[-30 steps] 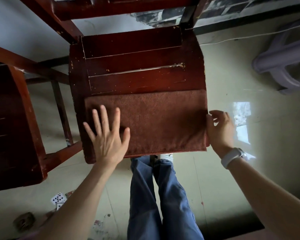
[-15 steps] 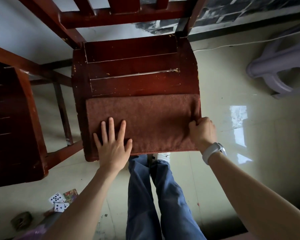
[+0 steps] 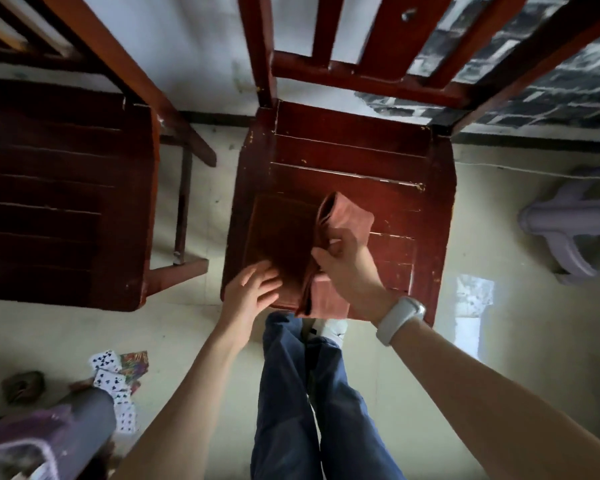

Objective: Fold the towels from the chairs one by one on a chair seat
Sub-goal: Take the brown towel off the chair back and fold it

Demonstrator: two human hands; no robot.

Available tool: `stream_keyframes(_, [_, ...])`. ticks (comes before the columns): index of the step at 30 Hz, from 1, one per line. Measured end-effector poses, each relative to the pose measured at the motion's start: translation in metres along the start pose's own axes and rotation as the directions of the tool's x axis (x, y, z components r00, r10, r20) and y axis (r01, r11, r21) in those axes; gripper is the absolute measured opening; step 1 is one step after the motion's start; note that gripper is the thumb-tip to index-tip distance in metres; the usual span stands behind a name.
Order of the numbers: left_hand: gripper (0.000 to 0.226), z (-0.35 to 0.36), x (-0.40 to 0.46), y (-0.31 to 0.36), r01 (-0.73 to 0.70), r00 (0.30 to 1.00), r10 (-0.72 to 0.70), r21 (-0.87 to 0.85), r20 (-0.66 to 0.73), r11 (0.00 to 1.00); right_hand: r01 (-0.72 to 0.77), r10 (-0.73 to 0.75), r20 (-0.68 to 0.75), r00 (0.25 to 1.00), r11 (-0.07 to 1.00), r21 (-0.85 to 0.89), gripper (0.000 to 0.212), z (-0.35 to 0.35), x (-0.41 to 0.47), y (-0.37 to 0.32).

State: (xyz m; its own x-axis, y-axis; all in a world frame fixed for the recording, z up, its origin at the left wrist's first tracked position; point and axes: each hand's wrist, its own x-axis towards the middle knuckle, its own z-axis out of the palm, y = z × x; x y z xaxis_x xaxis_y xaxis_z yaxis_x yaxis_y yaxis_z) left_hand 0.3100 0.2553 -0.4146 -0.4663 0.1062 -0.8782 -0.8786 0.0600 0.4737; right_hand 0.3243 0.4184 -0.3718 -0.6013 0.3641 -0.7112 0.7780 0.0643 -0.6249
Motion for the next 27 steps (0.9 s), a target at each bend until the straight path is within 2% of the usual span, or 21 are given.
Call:
stream_keyframes(2, [0.028,-0.007,0.0,-0.004,0.042,0.999,-0.043,-0.102,-0.006,0.994,-0.044,0.042,0.097,0.994,0.999,0.023,0.021,0.031,0.007,-0.012])
stream_keyframes(4, [0.036,-0.012,0.002,-0.008,0.061,0.997,-0.066,-0.119,-0.036,0.991,0.005,0.015,0.108,0.994,0.982,-0.187,0.011,0.048,0.016,-0.02])
stream_keyframes(5, [0.039,-0.012,0.003,-0.01,0.045,0.997,-0.049,-0.06,-0.061,0.997,0.072,-0.053,0.072,0.996,0.951,-0.301,0.015,0.052,0.021,-0.022])
stream_keyframes(7, [0.045,-0.012,0.005,-0.015,-0.044,0.994,0.064,0.212,-0.091,0.976,0.216,-0.242,0.007,0.97,0.852,-0.477,0.029,0.049,0.032,-0.024])
stream_keyframes(9, [0.047,-0.006,0.007,-0.021,-0.158,0.962,0.25,0.522,-0.109,0.838,0.281,-0.391,-0.016,0.92,0.689,-0.668,0.036,0.039,0.048,-0.023])
stream_keyframes(11, [0.042,-0.002,0.006,-0.021,-0.226,0.905,0.399,0.624,-0.149,0.748,0.289,-0.402,0.044,0.915,0.573,-0.767,0.039,0.03,0.065,-0.023])
stream_keyframes(15, [0.03,-0.002,0.005,-0.017,-0.263,0.869,0.44,0.542,-0.226,0.798,0.232,-0.245,0.104,0.964,0.579,-0.782,0.04,0.03,0.089,-0.031])
stream_keyframes(20, [0.023,-0.011,-0.001,-0.019,-0.266,0.824,0.435,0.429,-0.364,0.863,0.364,-0.354,0.158,0.922,0.648,-0.669,0.028,0.043,0.086,-0.042])
stream_keyframes(22, [0.022,-0.016,0.002,-0.02,-0.228,0.817,0.422,0.453,-0.393,0.862,0.384,-0.361,0.181,0.915,0.637,-0.668,0.026,0.049,0.085,-0.044])
stream_keyframes(27, [0.021,-0.022,0.015,-0.021,-0.194,0.82,0.451,0.569,-0.354,0.799,0.357,-0.344,0.159,0.925,0.649,-0.672,0.028,0.057,0.093,-0.041])
